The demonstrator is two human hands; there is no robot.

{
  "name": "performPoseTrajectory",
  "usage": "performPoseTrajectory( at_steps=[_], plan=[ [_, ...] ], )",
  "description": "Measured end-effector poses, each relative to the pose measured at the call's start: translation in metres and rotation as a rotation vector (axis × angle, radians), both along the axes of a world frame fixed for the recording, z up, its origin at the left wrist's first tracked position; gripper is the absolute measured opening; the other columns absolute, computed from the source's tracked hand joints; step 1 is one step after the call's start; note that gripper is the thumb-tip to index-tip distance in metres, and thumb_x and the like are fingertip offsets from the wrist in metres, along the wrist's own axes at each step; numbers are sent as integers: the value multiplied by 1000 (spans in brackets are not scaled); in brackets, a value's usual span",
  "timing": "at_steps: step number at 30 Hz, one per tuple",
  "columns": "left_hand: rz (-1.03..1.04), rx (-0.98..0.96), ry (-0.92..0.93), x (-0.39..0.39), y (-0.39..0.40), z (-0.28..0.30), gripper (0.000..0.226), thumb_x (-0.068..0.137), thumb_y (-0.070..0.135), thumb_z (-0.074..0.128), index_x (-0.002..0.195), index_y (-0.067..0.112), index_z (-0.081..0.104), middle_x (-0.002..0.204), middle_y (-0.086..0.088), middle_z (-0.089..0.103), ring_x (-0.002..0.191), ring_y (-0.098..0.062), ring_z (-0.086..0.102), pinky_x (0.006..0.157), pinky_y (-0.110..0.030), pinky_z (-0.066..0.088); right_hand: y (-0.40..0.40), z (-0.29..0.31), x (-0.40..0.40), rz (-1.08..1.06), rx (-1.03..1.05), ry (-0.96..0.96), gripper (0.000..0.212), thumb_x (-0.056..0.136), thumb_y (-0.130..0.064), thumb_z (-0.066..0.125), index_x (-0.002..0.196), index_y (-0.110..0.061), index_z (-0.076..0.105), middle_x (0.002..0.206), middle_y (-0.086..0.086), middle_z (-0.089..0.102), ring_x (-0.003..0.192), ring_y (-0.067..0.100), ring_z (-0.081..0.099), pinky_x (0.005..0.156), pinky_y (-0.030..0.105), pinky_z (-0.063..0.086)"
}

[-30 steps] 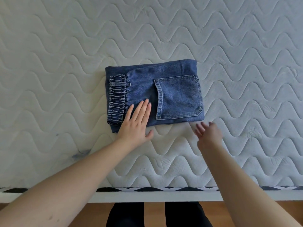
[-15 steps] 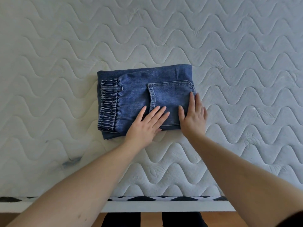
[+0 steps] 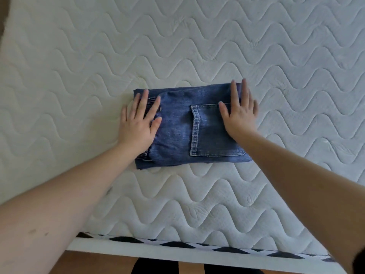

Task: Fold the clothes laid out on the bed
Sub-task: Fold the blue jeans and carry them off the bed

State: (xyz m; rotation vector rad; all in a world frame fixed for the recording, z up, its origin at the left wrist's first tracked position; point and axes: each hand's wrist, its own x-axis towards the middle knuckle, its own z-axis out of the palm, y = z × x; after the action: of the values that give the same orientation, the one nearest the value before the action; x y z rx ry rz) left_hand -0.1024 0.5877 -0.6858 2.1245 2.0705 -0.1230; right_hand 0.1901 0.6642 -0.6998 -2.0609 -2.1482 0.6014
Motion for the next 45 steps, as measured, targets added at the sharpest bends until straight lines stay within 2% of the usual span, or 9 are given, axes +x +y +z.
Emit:
performPoseTrajectory(
  at_steps=[3,9,13,17,20,23,26,33,45],
  plan=[
    [294,-119,-103,-1,-3,-8,65,95,58,3,154,35,-8,164,-4,-7,151,-25,2,119,-52,10,13,-14,1,86,-80,-111,64,97,-64,12,153,-40,-7,163,-11,-13,150,17,-9,121,49,-4],
    [380,-193,-290,7,-7,-15,68,101,52,25,153,33,-14,164,-10,-5,150,-28,7,120,-46,14,28,-14,21,-85,-256,-25,76,95,-66,23,156,-30,-6,165,-2,-7,151,15,-3,122,44,1],
    [678,-3,-636,4,-3,-10,87,85,51,67,152,19,22,144,-10,45,131,-28,45,109,-43,38,22,-3,35,-243,-227,103,78,91,-59,51,152,-18,24,153,8,33,139,28,32,114,47,27],
    [998,-299,-975,-10,6,-1,76,57,57,86,118,20,59,113,0,69,98,-21,68,90,-40,54,5,2,58,-356,-423,331,60,78,-60,69,120,-19,57,107,-1,65,99,21,62,85,40,52],
    [858,-495,-1140,-21,8,5,71,57,40,87,121,24,59,111,2,71,95,-14,70,85,-37,55,-5,2,63,-313,-479,542,41,73,-60,72,103,-37,55,104,-11,66,96,11,63,84,35,52],
    [720,-434,-1144,-21,1,8,81,63,22,87,133,27,47,116,6,68,101,-8,66,87,-34,52,-15,3,66,-275,-443,638,49,75,-61,68,114,-39,51,110,-13,65,102,11,62,90,40,53],
    [669,-326,-1042,-14,-6,10,72,74,14,84,133,30,46,117,6,66,105,-15,64,97,-46,49,-28,6,67,-290,-372,699,40,84,-52,66,118,-39,49,109,-13,65,100,9,62,90,43,54],
    [557,-246,-1159,20,-15,81,67,58,40,84,118,46,53,108,14,71,95,-10,70,84,-42,54,-69,72,96,-465,-152,865,29,87,-41,65,114,-44,54,98,-17,70,90,6,68,79,37,59],
    [307,-373,-1363,102,-34,316,60,55,62,84,108,48,62,106,7,74,91,-18,73,71,-37,58,-169,318,191,-641,-49,1035,28,86,-34,69,113,-36,61,103,2,74,92,25,72,69,35,58]
  ],
)
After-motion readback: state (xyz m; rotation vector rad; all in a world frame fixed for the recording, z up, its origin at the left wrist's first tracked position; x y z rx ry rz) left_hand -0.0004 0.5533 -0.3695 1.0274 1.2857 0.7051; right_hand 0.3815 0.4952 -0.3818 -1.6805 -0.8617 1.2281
